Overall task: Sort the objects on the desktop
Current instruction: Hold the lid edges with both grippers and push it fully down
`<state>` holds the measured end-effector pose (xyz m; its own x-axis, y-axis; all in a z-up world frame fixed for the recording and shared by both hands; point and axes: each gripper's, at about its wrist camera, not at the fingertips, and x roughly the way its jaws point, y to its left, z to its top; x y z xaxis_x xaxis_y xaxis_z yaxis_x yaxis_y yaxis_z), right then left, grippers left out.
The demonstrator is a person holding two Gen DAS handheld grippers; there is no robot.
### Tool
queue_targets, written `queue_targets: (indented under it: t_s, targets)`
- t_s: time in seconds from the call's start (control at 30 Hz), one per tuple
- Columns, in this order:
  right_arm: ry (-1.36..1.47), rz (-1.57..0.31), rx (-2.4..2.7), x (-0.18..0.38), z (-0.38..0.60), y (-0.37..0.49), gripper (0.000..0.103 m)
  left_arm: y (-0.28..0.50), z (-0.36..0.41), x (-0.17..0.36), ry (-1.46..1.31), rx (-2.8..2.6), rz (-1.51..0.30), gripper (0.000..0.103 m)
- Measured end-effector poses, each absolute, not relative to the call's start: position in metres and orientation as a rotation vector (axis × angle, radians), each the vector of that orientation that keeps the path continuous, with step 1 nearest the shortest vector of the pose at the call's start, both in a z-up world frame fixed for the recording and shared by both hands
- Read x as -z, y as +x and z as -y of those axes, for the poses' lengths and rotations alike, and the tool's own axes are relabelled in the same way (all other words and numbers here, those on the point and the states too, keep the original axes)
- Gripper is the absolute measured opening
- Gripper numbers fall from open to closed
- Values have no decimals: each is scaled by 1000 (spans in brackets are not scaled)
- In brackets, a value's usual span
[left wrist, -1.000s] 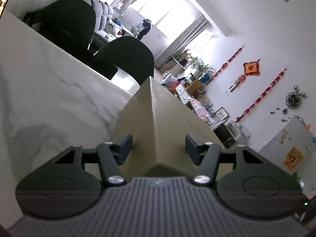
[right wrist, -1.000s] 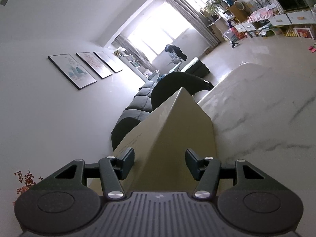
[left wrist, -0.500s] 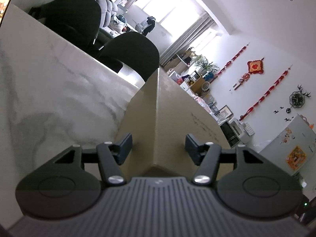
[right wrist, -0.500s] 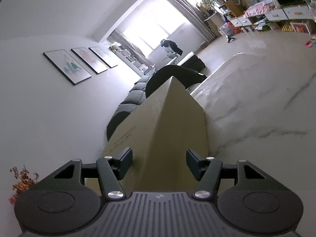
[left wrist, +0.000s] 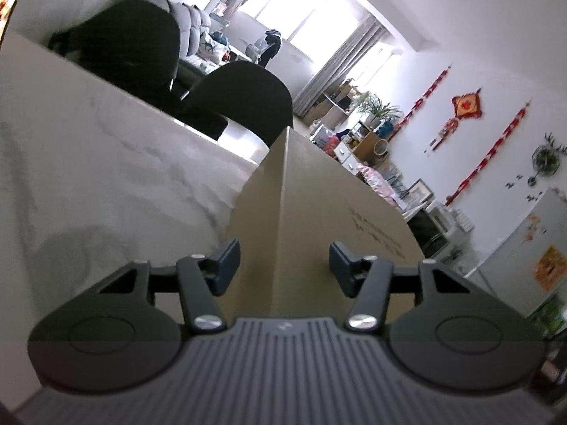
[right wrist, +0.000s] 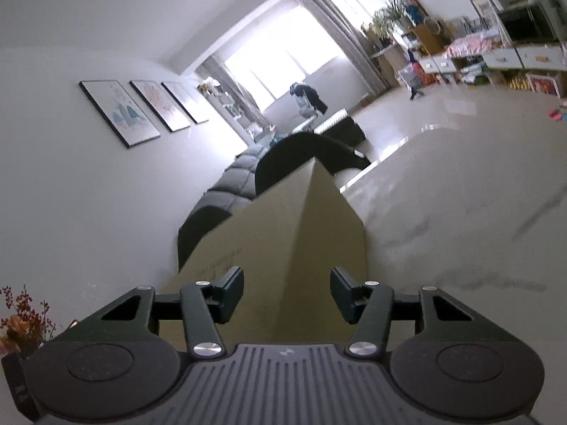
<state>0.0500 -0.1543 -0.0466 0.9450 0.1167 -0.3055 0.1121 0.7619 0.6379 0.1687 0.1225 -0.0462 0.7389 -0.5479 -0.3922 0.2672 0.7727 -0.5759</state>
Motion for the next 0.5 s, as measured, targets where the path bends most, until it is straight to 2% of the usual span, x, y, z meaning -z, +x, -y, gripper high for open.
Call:
queue_targets:
  t_s: [0.27, 0.5]
  targets:
    - [661, -360, 26, 49, 152, 76, 50, 186, -116, 46, -496, 466, -596, 49]
    - [683, -362, 17, 61, 155, 81, 52, 188, -120, 52, -533, 492, -599, 50]
